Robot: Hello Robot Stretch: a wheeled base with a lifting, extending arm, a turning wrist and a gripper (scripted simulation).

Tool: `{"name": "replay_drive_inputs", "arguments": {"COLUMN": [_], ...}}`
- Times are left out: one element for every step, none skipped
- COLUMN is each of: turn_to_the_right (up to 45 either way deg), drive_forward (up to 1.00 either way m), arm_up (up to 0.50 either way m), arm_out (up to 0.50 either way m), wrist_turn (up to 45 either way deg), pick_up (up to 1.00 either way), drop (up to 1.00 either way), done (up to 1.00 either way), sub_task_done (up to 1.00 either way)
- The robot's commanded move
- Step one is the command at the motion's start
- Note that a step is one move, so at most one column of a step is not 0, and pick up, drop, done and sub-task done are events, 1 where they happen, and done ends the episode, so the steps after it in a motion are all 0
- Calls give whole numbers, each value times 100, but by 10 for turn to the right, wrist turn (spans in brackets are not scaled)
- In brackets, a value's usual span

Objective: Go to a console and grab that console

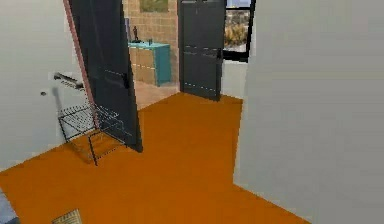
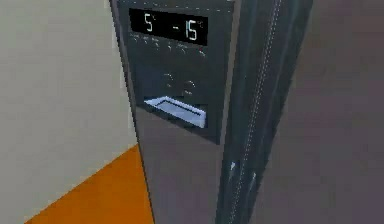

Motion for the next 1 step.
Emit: {"name": "replay_drive_inputs", "arguments": {"turn_to_the_right": [0], "drive_forward": [75], "arm_up": [0], "arm_out": [0], "wrist_turn": [0], "pick_up": [0], "drop": [0], "done": [0], "sub_task_done": [0]}}
